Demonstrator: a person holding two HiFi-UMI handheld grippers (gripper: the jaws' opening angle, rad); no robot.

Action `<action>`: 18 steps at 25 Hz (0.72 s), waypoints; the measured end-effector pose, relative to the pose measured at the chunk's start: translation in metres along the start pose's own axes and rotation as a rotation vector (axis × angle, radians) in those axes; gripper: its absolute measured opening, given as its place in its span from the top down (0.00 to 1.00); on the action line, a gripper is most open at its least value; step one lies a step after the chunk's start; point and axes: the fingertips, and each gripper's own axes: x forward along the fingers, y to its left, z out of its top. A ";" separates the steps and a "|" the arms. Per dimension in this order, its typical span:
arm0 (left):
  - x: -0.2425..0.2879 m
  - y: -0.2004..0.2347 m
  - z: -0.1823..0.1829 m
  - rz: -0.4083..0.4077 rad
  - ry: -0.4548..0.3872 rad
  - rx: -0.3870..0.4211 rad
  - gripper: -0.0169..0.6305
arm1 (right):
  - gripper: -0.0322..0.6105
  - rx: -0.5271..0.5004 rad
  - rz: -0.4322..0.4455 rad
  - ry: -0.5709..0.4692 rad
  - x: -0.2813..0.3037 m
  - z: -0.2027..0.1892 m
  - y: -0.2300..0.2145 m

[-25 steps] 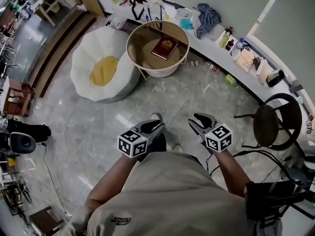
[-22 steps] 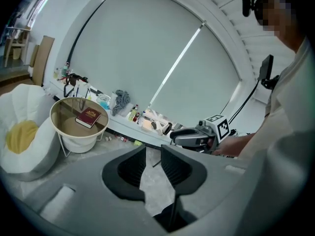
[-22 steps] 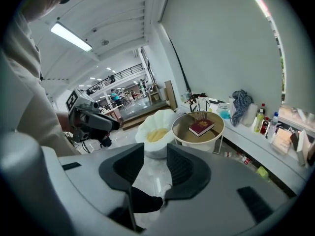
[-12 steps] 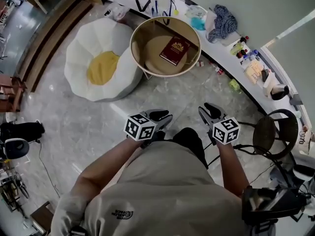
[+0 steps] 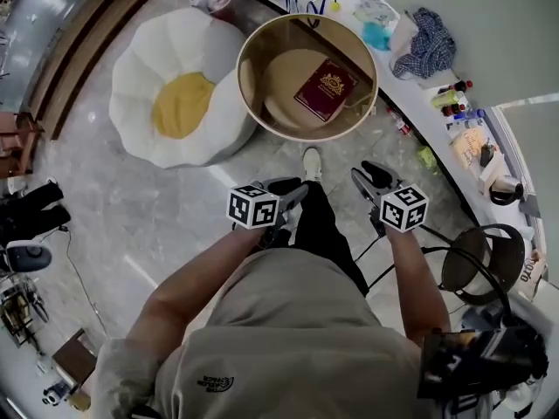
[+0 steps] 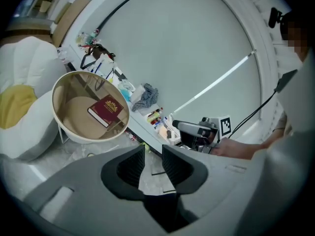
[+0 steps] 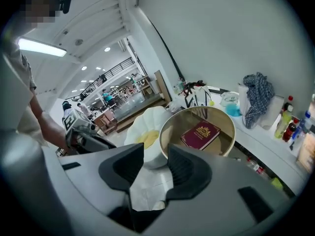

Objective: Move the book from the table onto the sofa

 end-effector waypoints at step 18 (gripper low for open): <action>0.192 0.172 0.065 0.220 0.123 -0.205 0.78 | 0.71 -0.071 0.085 0.340 0.219 0.046 -0.278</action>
